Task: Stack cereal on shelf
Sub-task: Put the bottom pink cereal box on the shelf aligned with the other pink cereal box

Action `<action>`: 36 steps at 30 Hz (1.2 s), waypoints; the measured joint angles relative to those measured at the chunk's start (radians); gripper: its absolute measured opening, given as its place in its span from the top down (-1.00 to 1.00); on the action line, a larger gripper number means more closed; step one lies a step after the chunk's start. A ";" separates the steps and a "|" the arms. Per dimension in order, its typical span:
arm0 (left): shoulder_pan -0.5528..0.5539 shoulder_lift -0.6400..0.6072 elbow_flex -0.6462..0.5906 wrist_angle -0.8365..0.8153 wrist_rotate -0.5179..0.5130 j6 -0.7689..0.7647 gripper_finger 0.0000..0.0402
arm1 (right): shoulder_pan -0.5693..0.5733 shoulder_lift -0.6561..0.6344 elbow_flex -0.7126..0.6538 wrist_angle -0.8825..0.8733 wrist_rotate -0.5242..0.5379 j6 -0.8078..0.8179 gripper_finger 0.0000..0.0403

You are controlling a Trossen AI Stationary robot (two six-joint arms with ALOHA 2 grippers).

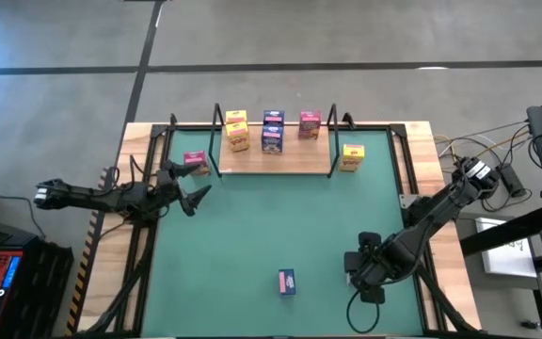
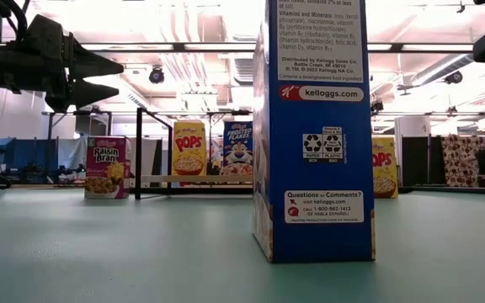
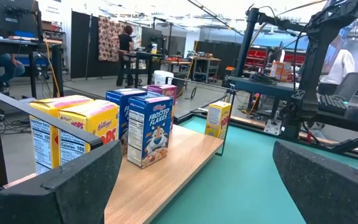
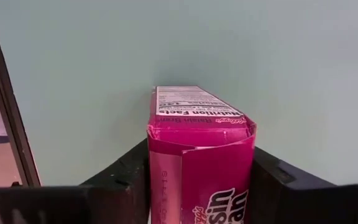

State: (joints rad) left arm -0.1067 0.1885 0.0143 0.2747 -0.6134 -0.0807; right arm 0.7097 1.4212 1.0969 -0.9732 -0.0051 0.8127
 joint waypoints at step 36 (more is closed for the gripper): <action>0.000 0.000 0.000 0.000 0.000 0.000 -0.99 | -0.589 -0.001 0.271 -0.177 0.180 -0.845 0.25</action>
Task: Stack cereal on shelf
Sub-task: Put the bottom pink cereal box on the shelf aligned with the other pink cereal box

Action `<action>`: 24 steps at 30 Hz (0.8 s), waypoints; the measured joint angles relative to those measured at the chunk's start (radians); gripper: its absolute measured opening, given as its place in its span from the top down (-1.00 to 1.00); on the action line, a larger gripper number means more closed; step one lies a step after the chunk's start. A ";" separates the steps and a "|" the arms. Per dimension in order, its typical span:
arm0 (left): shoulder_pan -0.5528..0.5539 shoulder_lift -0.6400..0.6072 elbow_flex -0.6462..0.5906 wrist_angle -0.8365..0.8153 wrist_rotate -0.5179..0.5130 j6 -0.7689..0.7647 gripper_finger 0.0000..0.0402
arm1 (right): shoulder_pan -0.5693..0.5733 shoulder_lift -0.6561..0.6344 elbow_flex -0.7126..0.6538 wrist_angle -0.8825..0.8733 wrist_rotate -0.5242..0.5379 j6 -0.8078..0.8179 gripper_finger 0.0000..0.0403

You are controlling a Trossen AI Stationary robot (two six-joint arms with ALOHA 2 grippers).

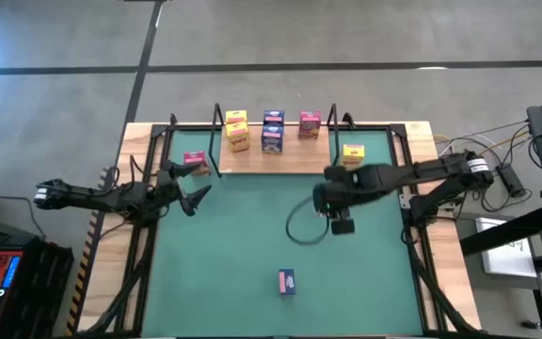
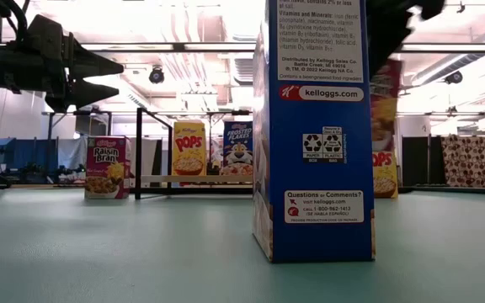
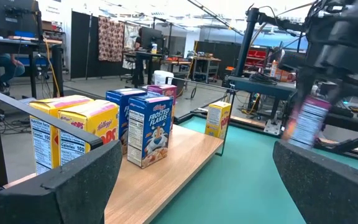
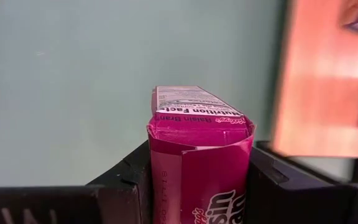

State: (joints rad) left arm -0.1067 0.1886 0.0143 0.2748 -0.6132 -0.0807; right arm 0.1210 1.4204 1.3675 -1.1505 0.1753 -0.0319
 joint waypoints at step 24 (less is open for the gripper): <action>0.000 0.000 0.000 0.000 0.000 0.000 -0.99 | -0.490 0.004 0.056 0.217 -0.303 -0.302 0.25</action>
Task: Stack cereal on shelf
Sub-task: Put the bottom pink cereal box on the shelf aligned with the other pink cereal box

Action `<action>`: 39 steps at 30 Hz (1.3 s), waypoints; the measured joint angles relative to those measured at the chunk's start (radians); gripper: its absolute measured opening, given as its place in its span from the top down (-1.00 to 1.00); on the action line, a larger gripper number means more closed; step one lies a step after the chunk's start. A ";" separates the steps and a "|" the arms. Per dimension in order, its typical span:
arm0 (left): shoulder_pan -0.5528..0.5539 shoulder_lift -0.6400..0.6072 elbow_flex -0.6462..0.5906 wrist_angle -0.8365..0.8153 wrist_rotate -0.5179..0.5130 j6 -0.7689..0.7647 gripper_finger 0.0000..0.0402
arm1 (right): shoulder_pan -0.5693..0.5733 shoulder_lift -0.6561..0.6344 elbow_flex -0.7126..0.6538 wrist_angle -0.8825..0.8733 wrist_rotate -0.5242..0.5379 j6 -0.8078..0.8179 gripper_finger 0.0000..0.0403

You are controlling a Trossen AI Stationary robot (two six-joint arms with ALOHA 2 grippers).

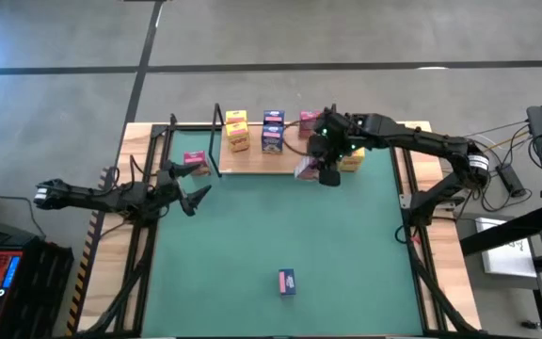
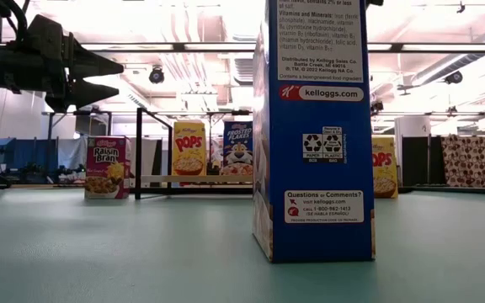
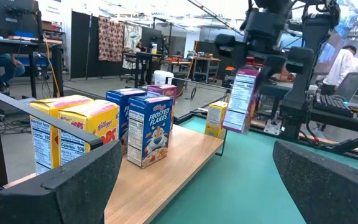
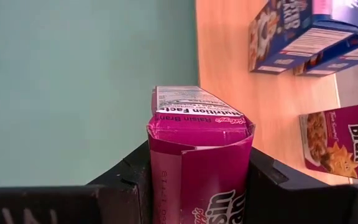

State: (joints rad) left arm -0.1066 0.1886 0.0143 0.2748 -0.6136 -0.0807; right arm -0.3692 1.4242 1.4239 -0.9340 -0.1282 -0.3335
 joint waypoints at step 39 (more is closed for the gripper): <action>0.000 0.000 0.000 0.000 0.000 0.000 -0.99 | -0.232 0.386 0.323 -0.160 0.043 -0.295 0.25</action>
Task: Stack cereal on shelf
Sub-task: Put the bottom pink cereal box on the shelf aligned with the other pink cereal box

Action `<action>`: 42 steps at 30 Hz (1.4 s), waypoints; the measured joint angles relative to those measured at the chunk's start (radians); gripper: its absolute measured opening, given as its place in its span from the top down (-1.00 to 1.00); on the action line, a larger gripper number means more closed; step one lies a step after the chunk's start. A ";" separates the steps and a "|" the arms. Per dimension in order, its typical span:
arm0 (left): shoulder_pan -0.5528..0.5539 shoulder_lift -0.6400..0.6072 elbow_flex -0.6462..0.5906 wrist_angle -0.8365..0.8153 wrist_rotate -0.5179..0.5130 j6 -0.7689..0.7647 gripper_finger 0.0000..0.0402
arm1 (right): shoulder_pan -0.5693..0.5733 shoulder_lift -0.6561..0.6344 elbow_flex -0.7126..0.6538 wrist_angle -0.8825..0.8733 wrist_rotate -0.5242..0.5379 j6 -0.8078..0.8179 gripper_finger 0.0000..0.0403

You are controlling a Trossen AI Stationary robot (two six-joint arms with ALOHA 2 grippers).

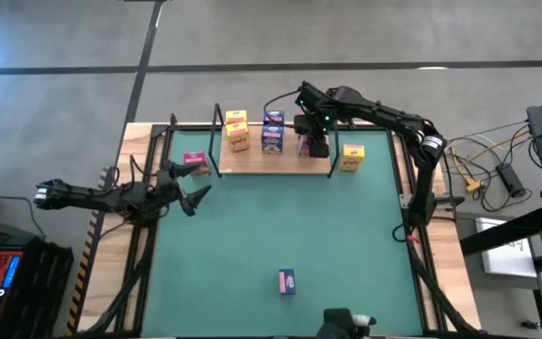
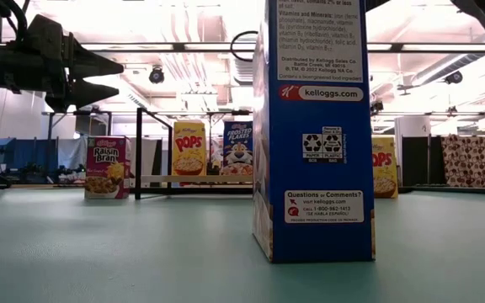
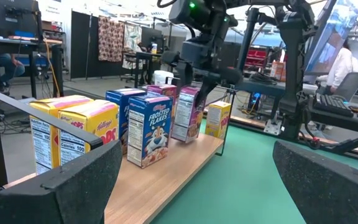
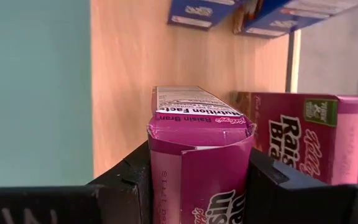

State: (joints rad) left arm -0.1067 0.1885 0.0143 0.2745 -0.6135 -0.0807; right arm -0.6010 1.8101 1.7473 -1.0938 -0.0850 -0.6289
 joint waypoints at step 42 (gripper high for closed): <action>0.000 0.000 0.000 0.000 0.000 0.000 -0.99 | -0.010 0.007 0.000 0.052 0.054 -0.036 -0.14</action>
State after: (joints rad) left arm -0.1066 0.1886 0.0143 0.2746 -0.6132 -0.0807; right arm -0.6113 1.8168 1.7473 -1.0413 -0.0307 -0.6646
